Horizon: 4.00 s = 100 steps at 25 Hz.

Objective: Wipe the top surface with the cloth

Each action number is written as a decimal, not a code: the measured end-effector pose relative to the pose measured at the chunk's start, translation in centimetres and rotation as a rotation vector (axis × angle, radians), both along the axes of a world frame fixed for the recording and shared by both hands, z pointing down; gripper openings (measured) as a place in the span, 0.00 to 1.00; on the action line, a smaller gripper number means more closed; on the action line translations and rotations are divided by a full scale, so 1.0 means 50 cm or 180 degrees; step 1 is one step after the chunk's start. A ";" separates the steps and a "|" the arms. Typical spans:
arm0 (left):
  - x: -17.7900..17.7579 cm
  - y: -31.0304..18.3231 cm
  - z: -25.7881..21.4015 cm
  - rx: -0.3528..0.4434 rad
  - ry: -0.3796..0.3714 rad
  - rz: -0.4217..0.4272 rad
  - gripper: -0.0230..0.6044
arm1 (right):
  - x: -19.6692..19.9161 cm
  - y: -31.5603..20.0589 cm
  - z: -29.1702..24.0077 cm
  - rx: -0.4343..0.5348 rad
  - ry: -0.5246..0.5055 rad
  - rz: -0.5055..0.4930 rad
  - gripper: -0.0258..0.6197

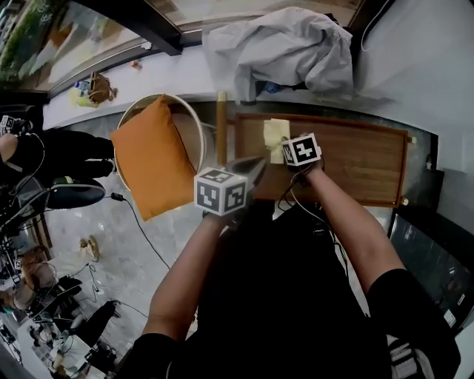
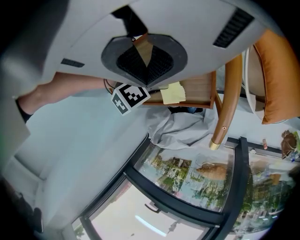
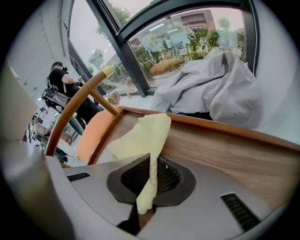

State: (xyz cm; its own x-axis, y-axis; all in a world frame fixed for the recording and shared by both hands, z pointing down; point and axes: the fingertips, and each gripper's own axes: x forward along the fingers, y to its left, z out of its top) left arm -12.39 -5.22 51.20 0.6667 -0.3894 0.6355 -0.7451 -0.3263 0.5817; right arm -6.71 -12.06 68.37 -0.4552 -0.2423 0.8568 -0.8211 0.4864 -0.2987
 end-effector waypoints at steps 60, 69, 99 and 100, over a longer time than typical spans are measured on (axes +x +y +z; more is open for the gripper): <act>0.498 0.012 0.030 0.0027 0.0107 0.0842 0.05 | 0.877 0.017 -0.043 0.0131 0.0807 0.1751 0.09; 0.411 0.016 0.023 0.0020 0.0101 0.0649 0.05 | 0.901 0.025 -0.062 0.0180 0.1124 0.1995 0.09; -0.131 0.086 -0.028 0.0114 0.0267 0.0011 0.05 | -0.244 0.101 -0.040 -0.0321 -0.0787 0.0217 0.09; -0.132 0.090 -0.027 0.0119 0.0260 0.0047 0.05 | -0.243 0.098 -0.030 -0.0285 -0.0665 0.0189 0.09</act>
State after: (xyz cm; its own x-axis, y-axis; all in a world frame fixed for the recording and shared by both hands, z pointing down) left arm -19.00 -0.72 49.85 0.7216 -0.4016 0.5640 -0.6906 -0.3597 0.6274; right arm -18.85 -7.16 66.87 -0.6121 -0.2013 0.7647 -0.7633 0.4031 -0.5049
